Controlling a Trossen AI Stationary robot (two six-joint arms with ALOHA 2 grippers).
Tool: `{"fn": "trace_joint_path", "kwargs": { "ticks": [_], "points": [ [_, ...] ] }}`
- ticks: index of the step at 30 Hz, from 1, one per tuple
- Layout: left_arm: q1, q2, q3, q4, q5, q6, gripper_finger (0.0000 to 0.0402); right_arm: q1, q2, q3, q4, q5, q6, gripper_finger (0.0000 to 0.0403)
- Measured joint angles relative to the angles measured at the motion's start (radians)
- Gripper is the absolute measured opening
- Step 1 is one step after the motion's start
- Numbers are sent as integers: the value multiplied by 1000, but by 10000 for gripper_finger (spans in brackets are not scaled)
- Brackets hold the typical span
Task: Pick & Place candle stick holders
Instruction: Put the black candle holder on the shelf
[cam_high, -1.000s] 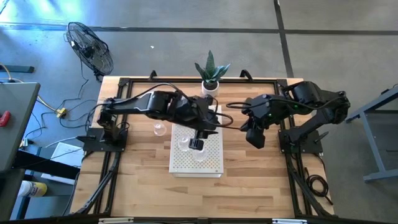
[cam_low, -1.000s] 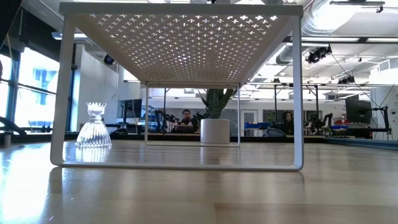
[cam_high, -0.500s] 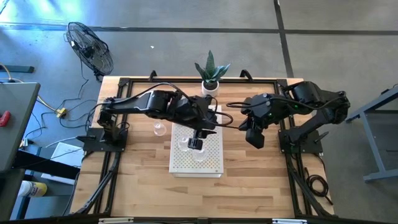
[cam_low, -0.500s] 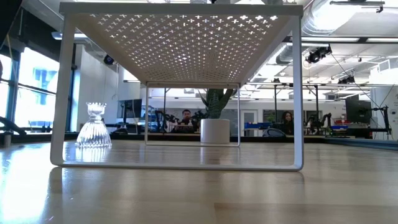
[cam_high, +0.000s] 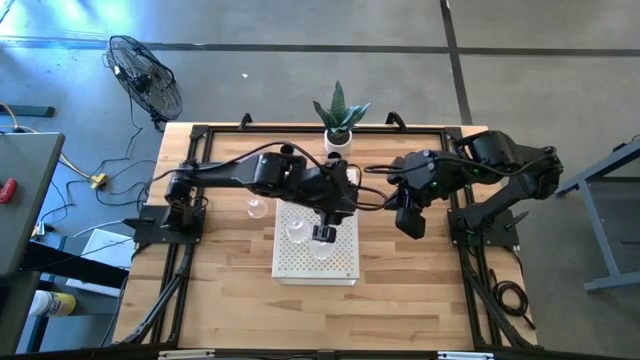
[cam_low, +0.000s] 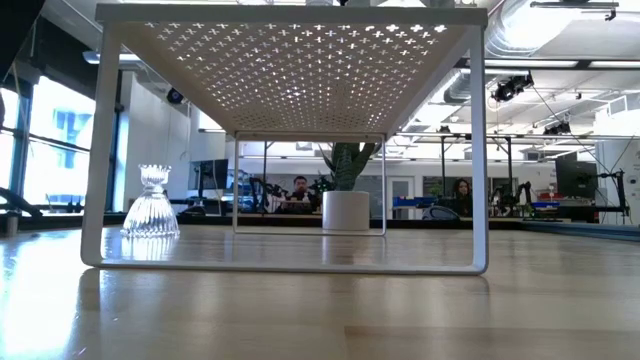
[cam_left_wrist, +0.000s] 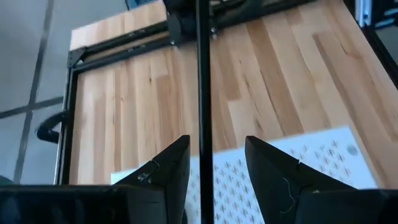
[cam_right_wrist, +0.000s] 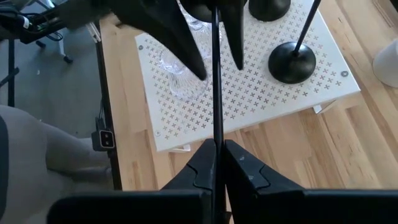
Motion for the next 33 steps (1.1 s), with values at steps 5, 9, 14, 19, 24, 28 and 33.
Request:
{"fn": "trace_joint_path", "kwargs": {
  "ticks": [5,9,14,19,24,28,33],
  "points": [
    [0,6,-4,-11,-33,0,150,0,0,0,0,0,0,11],
    [0,4,-3,-4,-36,0,150,0,0,0,0,-1,0,11],
    [0,4,-3,-6,-36,0,149,0,0,0,0,0,-3,11],
    [0,4,-3,-11,-36,0,124,0,0,0,0,0,-7,11],
    [-1,-4,1,-21,-34,0,70,0,0,0,0,0,-8,11],
    [-1,-9,19,-31,-30,3,21,0,0,0,-1,-1,-8,11],
    [-2,-18,19,-40,-47,0,17,0,0,0,5,3,-8,11]
  ]
}}
